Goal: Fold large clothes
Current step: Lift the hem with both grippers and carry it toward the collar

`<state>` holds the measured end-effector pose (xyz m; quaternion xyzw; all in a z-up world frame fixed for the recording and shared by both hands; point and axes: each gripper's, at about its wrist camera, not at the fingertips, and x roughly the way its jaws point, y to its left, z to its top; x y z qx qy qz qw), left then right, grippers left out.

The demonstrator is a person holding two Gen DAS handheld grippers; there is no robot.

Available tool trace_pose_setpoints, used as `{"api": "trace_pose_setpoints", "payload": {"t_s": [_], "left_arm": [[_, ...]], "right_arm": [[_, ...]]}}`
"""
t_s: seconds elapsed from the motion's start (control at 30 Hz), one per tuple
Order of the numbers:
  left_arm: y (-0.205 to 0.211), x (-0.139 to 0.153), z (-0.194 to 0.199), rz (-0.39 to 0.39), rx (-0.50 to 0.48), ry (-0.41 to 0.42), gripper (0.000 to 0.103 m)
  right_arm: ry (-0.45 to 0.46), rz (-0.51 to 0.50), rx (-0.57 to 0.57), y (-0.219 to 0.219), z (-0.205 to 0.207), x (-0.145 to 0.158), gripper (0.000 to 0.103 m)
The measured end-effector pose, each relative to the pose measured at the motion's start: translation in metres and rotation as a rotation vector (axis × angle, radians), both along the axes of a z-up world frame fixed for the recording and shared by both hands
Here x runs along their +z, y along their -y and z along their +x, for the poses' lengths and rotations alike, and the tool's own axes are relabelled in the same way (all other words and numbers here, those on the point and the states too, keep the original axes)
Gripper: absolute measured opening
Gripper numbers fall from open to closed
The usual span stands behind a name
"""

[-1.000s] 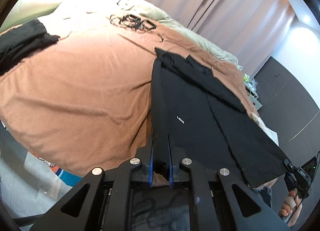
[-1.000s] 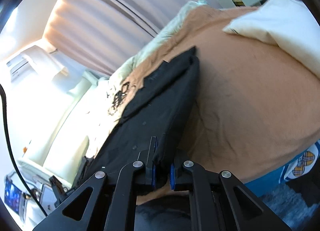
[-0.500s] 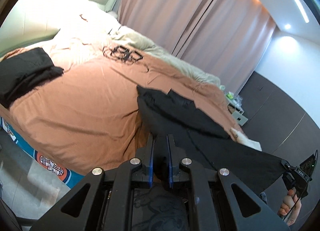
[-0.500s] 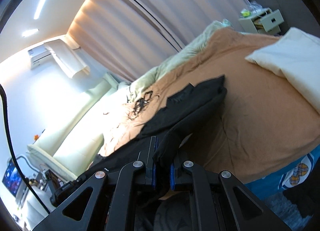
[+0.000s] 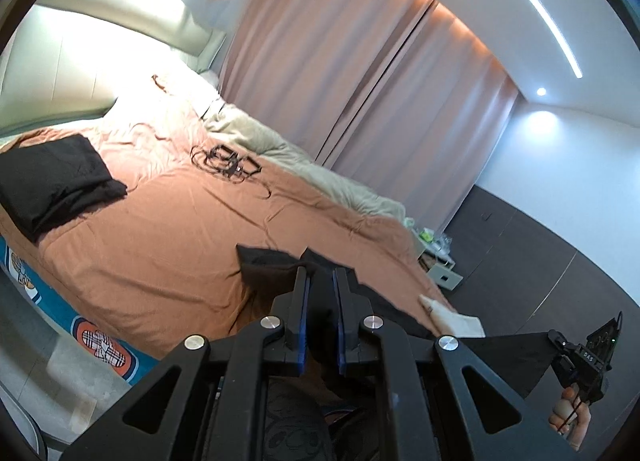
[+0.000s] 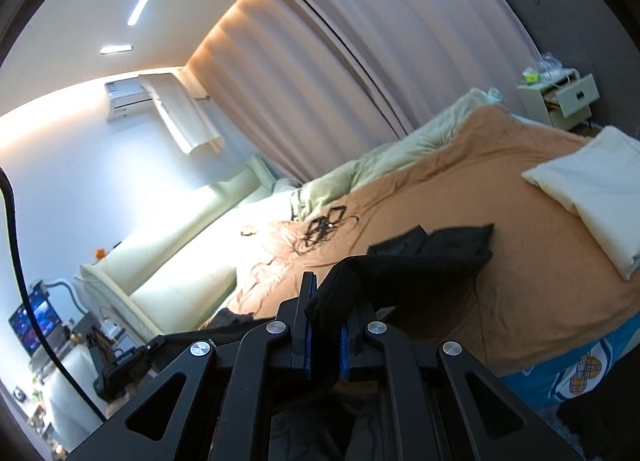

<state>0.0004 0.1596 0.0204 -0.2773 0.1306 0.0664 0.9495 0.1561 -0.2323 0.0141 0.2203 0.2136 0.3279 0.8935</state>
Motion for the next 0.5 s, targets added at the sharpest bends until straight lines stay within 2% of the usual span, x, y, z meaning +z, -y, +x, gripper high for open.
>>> {"api": "trace_pose_setpoints", "payload": {"t_s": [0.17, 0.3, 0.5], "left_arm": [[0.001, 0.011, 0.001, 0.014, 0.001, 0.021, 0.012], [-0.006, 0.022, 0.031, 0.048, 0.006, -0.002, 0.012], [-0.02, 0.047, 0.1, 0.097, -0.006, -0.023, 0.012]], "right_arm": [[0.029, 0.005, -0.007, 0.006, -0.002, 0.008, 0.01], [0.022, -0.031, -0.042, 0.006, 0.011, 0.014, 0.01], [0.001, -0.084, -0.087, -0.002, 0.072, 0.03, 0.01]]}}
